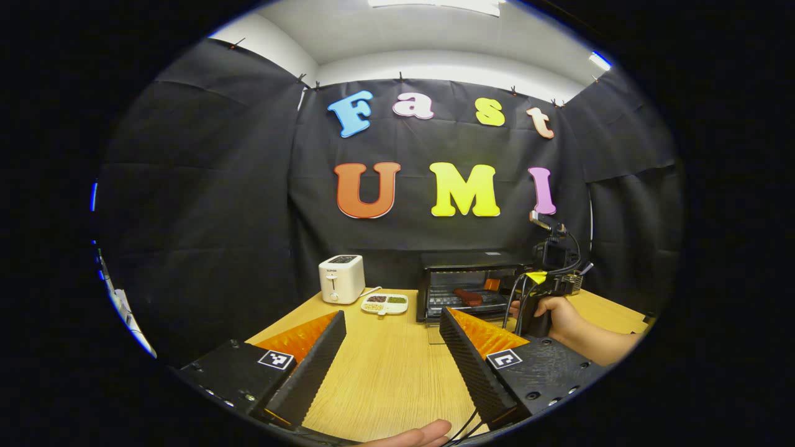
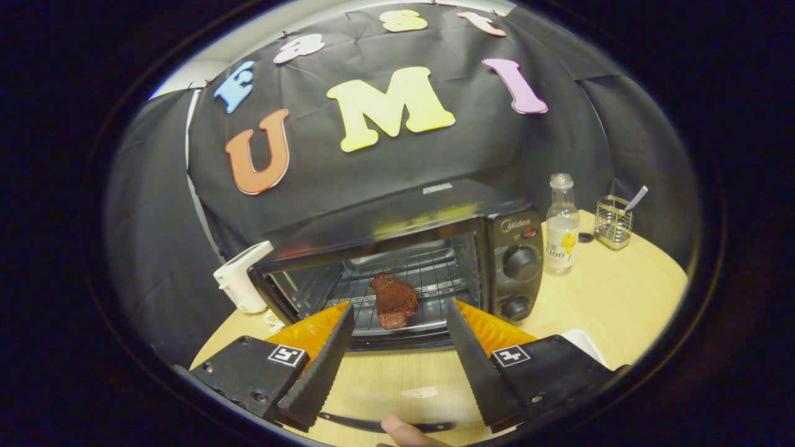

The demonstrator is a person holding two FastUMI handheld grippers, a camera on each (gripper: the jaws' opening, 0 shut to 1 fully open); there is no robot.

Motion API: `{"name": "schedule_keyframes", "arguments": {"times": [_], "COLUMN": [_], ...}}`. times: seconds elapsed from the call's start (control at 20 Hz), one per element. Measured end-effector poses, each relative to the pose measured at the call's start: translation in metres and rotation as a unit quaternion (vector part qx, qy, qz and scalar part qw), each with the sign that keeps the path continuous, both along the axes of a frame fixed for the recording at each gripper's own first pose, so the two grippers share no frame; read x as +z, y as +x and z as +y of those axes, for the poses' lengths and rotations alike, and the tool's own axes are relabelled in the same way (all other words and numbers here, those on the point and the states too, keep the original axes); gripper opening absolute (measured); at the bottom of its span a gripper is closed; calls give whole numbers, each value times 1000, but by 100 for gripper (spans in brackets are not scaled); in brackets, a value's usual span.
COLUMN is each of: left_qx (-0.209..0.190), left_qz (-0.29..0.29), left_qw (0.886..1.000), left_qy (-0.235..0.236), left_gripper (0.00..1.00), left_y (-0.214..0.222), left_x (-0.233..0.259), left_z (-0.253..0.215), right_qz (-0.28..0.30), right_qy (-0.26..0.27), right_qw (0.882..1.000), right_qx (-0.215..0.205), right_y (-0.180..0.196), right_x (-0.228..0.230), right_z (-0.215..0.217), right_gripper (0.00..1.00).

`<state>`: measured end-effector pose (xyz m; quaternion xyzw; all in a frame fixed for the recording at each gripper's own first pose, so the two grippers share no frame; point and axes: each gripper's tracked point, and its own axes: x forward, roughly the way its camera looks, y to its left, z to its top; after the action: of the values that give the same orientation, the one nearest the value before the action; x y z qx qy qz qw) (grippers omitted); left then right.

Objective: Open the electric oven with the left hand, put the food in, and close the electric oven.

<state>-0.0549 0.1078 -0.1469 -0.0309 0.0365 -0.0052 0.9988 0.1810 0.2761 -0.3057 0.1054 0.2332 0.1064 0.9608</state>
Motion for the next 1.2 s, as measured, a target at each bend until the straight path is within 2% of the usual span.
{"name": "schedule_keyframes", "arguments": {"times": [0.1,0.3,0.35,0.45,0.55,0.7,0.8,1.05,1.1,1.15,1.2], "left_qx": [1,2,-2,-14,-34,-71,-89,-105,-108,-115,-124], "left_qz": [9,28,30,40,50,63,77,120,131,145,158], "left_qw": [1000,999,999,998,997,993,990,986,985,982,979], "left_qy": [-7,-36,-42,-48,-53,-71,-78,-40,-38,-42,-44], "left_gripper": [96,97,97,97,97,97,97,97,97,97,98], "left_y": [6,26,31,43,56,79,94,131,136,137,138], "left_x": [-3,-14,-16,-20,-28,-41,-55,-106,-117,-129,-140], "left_z": [-3,-17,-23,-39,-59,-95,-115,-156,-166,-179,-191], "right_qz": [-30,-104,-122,-162,-191,-205,-212,-239,-247,-254,-258], "right_qy": [-6,-42,-54,-66,-79,-88,-91,-100,-100,-104,-111], "right_qw": [999,994,991,985,978,975,973,965,963,961,959], "right_qx": [12,10,9,11,5,-10,-18,-39,-45,-46,-42], "right_y": [-14,-43,-53,-74,-93,-123,-143,-192,-197,-204,-212], "right_x": [30,93,109,147,174,203,223,262,266,271,271], "right_z": [-13,-56,-67,-83,-104,-134,-151,-192,-199,-204,-208], "right_gripper": [94,96,99,96,100,96,100,96,100,96,99]}}
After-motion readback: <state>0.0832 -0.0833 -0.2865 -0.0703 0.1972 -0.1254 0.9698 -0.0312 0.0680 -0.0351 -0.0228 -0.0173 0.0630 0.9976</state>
